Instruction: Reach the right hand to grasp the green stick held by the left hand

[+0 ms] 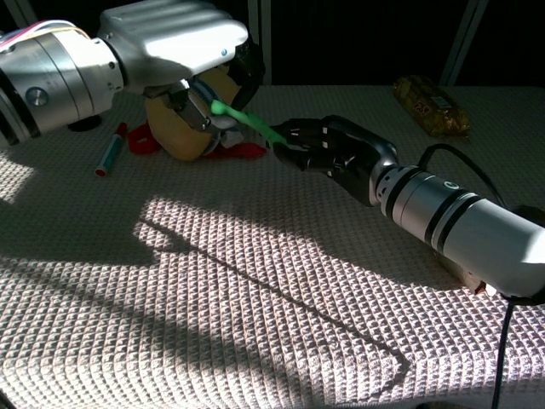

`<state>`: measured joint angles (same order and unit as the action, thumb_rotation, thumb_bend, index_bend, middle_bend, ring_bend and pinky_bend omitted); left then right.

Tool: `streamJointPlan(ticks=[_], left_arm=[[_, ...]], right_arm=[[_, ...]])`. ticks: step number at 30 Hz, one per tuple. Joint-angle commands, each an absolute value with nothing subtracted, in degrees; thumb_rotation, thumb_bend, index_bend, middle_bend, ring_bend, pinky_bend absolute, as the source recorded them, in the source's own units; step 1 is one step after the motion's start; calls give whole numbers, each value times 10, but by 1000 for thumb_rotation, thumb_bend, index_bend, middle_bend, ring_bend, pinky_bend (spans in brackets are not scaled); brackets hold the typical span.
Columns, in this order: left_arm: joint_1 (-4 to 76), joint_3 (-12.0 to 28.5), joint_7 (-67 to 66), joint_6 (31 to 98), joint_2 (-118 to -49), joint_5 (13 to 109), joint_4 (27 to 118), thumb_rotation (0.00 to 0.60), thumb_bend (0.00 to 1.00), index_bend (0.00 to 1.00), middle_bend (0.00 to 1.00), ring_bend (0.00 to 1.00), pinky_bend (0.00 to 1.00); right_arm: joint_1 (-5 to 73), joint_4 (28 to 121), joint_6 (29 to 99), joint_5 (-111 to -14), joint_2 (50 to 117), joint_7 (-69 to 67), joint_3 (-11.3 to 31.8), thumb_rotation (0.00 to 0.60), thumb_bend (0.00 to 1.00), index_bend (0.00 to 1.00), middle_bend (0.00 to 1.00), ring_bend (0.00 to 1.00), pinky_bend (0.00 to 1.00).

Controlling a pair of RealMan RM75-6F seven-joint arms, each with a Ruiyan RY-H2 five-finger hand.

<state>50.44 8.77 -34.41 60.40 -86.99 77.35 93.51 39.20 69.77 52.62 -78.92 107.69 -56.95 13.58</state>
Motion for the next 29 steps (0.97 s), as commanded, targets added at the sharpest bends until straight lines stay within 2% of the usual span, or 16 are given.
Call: streamJointPlan(ticks=[1, 14, 23, 29], left_arm=[[501, 87, -341, 608, -874, 776, 932, 600, 346, 621, 399, 262, 324], [483, 87, -312, 655, -889, 813, 919, 600, 347, 628, 401, 262, 324], [433, 84, -269, 726, -841, 841, 935, 600, 351, 629, 404, 262, 324], [397, 76, -236, 755, -814, 843, 937, 600, 351, 631, 404, 262, 324]], right_arm=[[383, 707, 543, -781, 1074, -537, 139, 600, 477, 599, 154, 0, 0], [358, 788, 569, -752, 1021, -416, 145, 600, 477, 639, 154, 0, 0], [311, 850, 605, -744, 936, -377, 139, 600, 487, 656, 154, 0, 0], [283, 872, 636, -747, 902, -384, 139, 600, 487, 657, 154, 0, 0]])
